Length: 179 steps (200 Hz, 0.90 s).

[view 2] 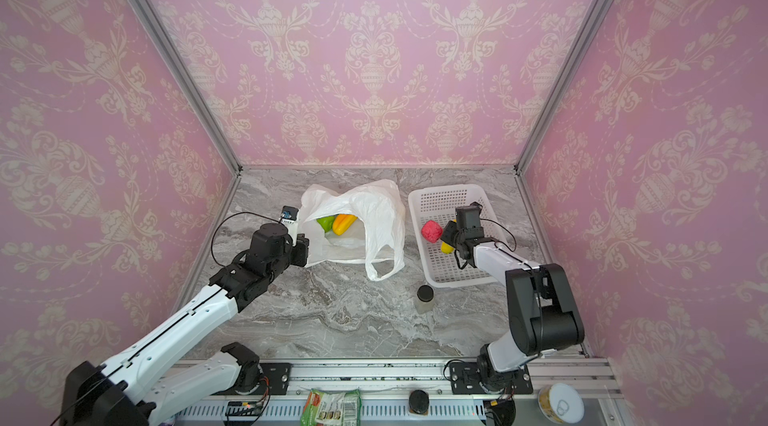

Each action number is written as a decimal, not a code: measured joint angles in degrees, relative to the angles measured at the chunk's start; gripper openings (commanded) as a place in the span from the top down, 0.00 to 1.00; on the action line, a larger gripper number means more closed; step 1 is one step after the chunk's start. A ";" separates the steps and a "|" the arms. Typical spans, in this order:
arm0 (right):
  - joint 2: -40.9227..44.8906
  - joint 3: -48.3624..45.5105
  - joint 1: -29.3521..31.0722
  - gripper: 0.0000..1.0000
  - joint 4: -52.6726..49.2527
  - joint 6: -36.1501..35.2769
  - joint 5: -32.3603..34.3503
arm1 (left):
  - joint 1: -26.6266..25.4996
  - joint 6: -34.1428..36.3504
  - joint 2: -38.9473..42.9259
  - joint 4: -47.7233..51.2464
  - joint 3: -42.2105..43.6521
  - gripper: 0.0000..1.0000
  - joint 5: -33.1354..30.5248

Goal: Untie the knot of the plastic bag and take out the fruit
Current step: 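Lift the yellow fruit out and drop it into the basket with the right gripper, then return the open right gripper into the bag mouth above the fruit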

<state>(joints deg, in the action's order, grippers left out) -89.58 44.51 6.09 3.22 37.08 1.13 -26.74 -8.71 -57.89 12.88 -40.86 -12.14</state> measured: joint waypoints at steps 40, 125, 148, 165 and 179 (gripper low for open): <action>2.21 -2.56 -1.09 0.23 1.95 0.87 -0.26 | 0.00 0.00 -1.09 0.02 -1.05 1.00 -0.07; 24.68 -9.09 9.79 0.16 3.50 -4.09 7.37 | 0.00 0.00 -1.46 0.02 -1.22 1.00 -0.15; 30.49 -8.41 18.86 0.24 1.55 -7.87 12.46 | 0.00 0.00 -1.46 0.02 -1.25 1.00 -0.17; 33.42 -7.19 26.21 0.29 1.14 -10.80 15.65 | 0.00 0.00 -1.49 0.02 -1.27 1.00 -0.15; 33.75 -4.96 33.94 0.31 1.18 -14.16 18.18 | 0.00 0.00 -1.49 0.02 -1.33 1.00 -0.17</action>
<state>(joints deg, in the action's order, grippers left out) -55.83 39.55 40.03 4.40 22.92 19.31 -26.74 -8.71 -59.37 12.91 -42.19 -12.32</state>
